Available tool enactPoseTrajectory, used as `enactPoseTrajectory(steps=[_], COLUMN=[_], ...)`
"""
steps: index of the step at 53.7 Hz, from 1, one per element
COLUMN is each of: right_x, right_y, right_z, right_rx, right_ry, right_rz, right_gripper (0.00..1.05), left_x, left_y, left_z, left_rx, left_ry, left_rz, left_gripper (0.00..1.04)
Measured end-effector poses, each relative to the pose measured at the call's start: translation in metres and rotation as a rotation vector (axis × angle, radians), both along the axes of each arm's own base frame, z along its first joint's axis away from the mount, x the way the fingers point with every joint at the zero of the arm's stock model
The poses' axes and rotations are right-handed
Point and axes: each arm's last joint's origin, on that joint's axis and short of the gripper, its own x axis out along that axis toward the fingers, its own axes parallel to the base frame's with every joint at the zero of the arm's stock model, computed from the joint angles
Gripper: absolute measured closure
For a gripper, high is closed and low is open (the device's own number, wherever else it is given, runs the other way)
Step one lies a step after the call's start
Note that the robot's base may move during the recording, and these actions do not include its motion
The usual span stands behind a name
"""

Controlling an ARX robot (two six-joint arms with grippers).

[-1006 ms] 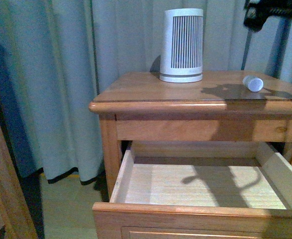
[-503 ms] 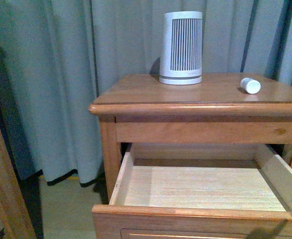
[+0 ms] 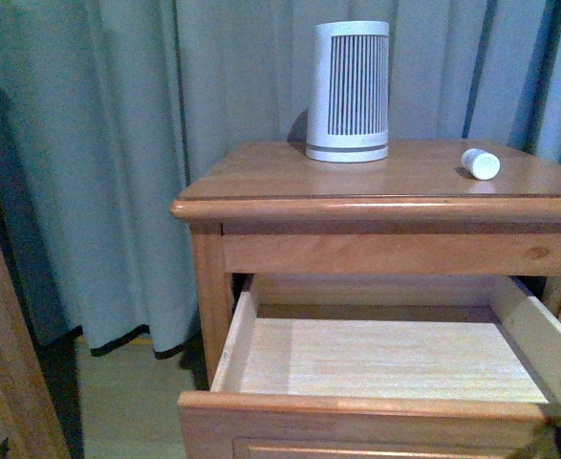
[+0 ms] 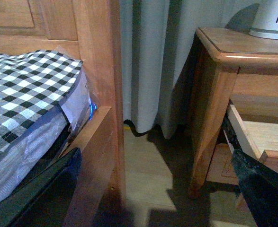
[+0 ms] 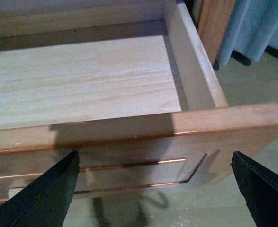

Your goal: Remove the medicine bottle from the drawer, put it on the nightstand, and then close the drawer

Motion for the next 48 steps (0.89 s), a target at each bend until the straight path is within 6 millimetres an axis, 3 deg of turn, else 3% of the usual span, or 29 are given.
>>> enactPoseTrajectory(steps=[12, 17, 27, 32, 40, 48], right_x=[0.072, 0.113, 0.170, 0.178, 0.180, 0.168], right_y=[0.002, -0.001, -0.012, -0.012, -0.012, -0.015], right_z=[-0.005, -0.005, -0.009, -0.020, -0.017, -0.007], right_rx=[-0.055, -0.069, -0.099, -0.105, -0.098, -0.051], right_ry=[-0.055, -0.067, -0.032, 0.016, 0.013, 0.006], right_rz=[-0.030, -0.044, -0.049, -0.043, -0.033, -0.058], right_gripper=[0.07, 0.07, 0.07, 0.07, 0.07, 0.07], left_x=[0.000, 0.000, 0.000, 0.000, 0.000, 0.000], left_y=[0.000, 0.000, 0.000, 0.000, 0.000, 0.000], left_z=[0.000, 0.000, 0.000, 0.000, 0.000, 0.000], left_rx=[0.000, 0.000, 0.000, 0.000, 0.000, 0.000], left_ry=[0.000, 0.000, 0.000, 0.000, 0.000, 0.000], left_rz=[0.000, 0.000, 0.000, 0.000, 0.000, 0.000], left_gripper=[0.07, 0.07, 0.07, 0.07, 0.07, 0.07])
